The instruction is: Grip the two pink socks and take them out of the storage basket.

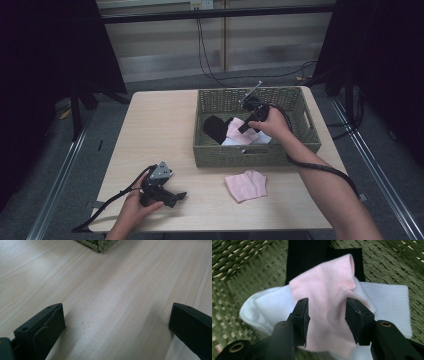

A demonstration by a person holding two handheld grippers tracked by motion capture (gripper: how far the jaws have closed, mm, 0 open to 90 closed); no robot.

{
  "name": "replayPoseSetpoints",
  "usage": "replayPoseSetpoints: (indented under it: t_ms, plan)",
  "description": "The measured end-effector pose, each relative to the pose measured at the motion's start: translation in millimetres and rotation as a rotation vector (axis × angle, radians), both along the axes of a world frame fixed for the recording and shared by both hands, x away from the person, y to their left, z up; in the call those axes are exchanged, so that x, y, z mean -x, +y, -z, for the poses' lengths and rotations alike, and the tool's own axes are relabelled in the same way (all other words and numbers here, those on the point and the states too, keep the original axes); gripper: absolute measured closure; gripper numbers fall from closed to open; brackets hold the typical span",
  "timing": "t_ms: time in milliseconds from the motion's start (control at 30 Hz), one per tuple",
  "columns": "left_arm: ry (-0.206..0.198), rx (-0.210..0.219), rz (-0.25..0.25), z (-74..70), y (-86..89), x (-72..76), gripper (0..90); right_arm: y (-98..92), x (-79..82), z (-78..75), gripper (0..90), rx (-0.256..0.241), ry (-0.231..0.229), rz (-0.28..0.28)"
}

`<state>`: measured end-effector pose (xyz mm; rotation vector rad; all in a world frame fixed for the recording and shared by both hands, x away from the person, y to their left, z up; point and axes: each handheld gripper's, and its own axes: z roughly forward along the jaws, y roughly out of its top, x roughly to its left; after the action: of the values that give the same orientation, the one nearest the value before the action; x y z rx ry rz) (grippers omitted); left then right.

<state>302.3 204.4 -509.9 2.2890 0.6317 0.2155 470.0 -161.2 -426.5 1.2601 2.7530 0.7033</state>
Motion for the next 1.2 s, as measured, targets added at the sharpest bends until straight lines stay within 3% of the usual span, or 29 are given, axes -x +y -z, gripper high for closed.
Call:
replayPoseSetpoints:
  t_ms: [133, 200, 300, 500, 1200]
  plan:
    - [-0.008, -0.005, 0.004, -0.3, 0.2, -0.3, 0.0, 3.2, -5.8, 7.1, 63.2, 0.019, 0.014, 0.011]
    - [-0.007, -0.006, 0.004, -0.3, 0.2, -0.3, 0.0, 3.0, -7.4, 9.4, 75.3, 0.043, 0.017, 0.012]
    - [-0.006, -0.005, 0.004, -0.2, 0.2, -0.2, 0.0, -0.8, -8.2, 9.4, 86.1, 0.028, 0.044, 0.019]
    - [-0.009, -0.006, 0.004, -0.3, 0.2, -0.3, 0.0, -10.1, -2.9, -5.7, 87.2, -0.012, 0.049, 0.001]
    - [-0.007, -0.008, 0.005, -0.6, 0.3, -0.2, 0.0, -33.0, 25.4, -88.8, 87.3, -0.037, 0.046, -0.086]
